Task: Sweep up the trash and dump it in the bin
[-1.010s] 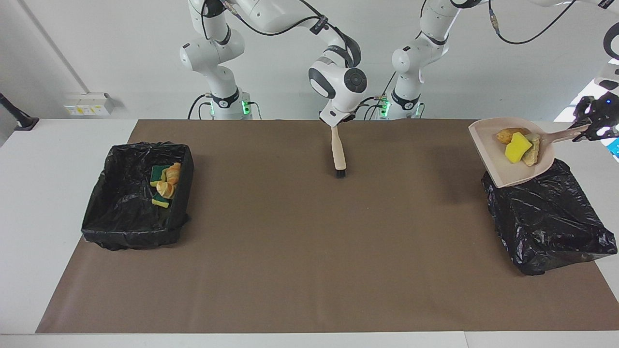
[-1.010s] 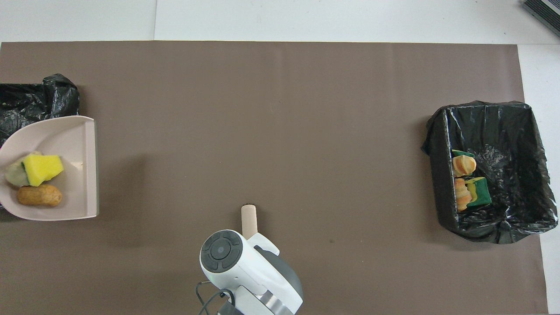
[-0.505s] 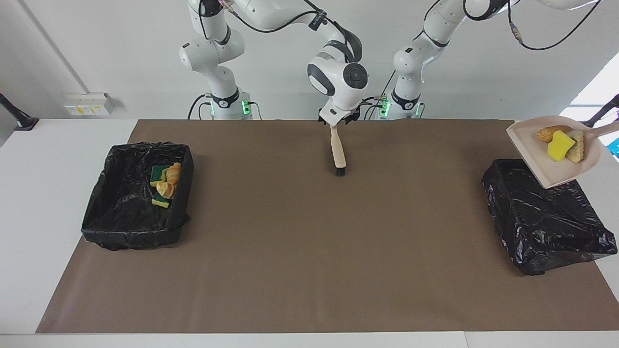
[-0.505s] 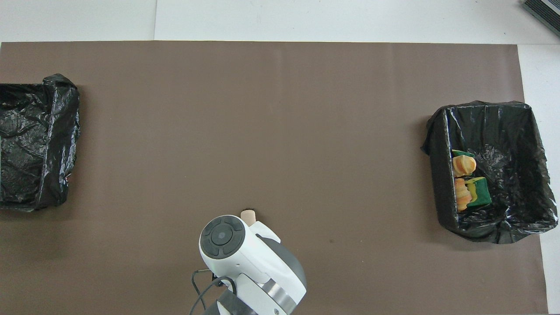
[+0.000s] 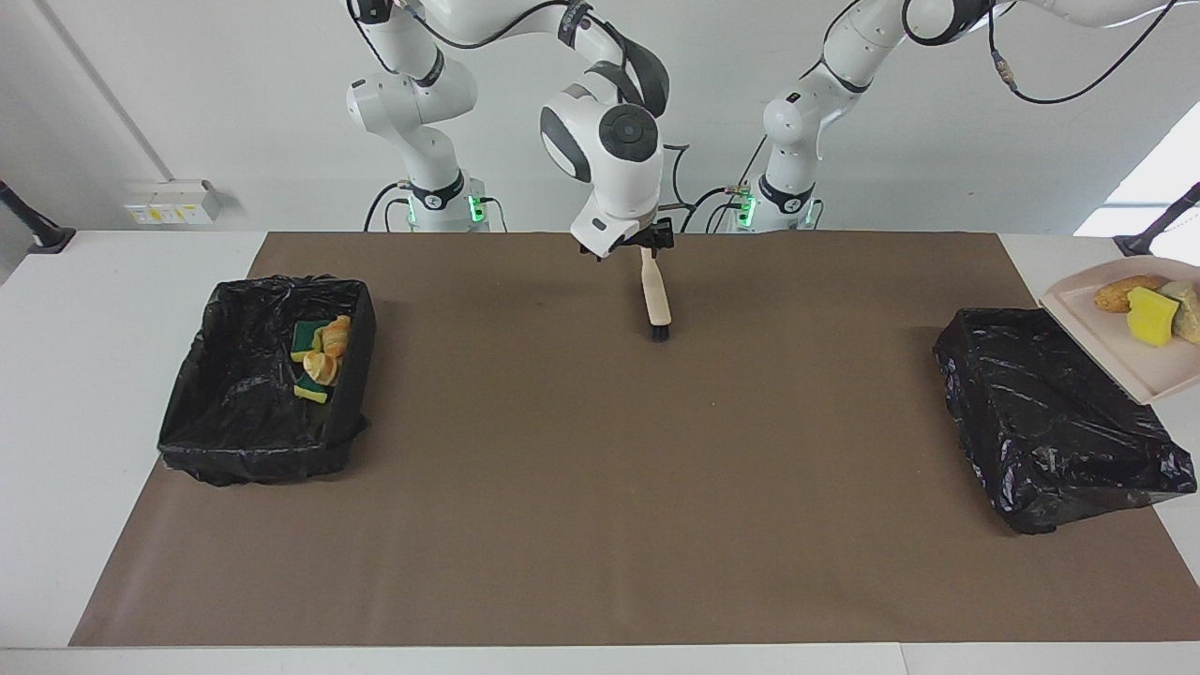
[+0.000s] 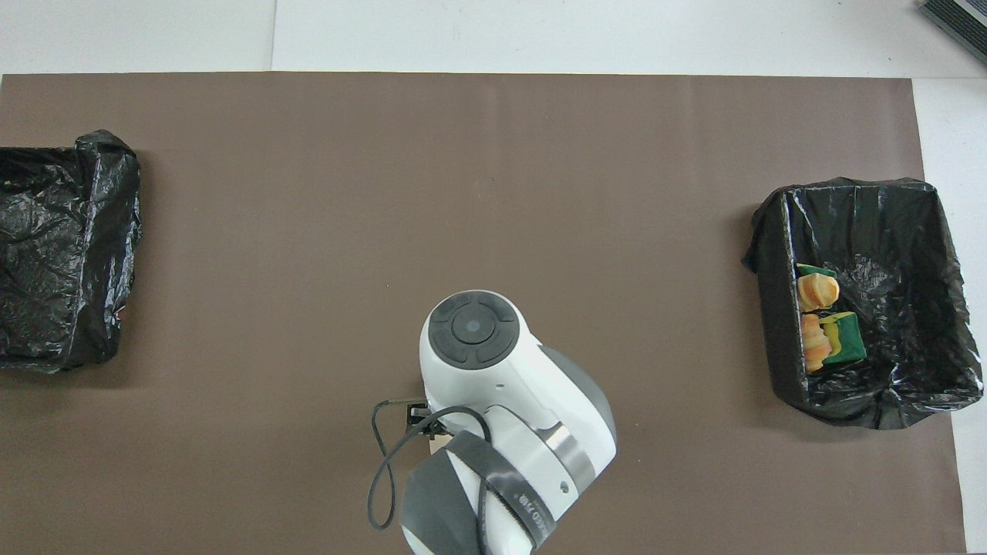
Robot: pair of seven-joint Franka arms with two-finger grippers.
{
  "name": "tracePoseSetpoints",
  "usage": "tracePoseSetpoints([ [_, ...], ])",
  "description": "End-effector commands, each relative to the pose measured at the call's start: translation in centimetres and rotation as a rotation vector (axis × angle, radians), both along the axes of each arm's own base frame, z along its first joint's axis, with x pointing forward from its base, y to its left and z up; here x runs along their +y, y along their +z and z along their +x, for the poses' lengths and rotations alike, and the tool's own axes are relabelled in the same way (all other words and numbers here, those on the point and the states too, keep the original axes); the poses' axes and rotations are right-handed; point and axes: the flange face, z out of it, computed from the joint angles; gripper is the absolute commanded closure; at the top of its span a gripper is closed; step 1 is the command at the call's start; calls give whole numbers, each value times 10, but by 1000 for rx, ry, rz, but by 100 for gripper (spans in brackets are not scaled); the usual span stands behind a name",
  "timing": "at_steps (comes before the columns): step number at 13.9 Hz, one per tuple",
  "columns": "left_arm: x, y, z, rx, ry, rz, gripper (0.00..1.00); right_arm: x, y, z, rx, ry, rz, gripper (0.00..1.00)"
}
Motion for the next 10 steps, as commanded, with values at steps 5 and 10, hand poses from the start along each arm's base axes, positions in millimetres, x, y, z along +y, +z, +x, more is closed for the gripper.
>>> tracePoseSetpoints([
  [5,-68,-22,20,13,16,224,100,-79,57,58,-76,103,-61,0],
  [10,-73,-12,19,-18,41,259,100,-152,85,94,-154,102,-93,0],
])
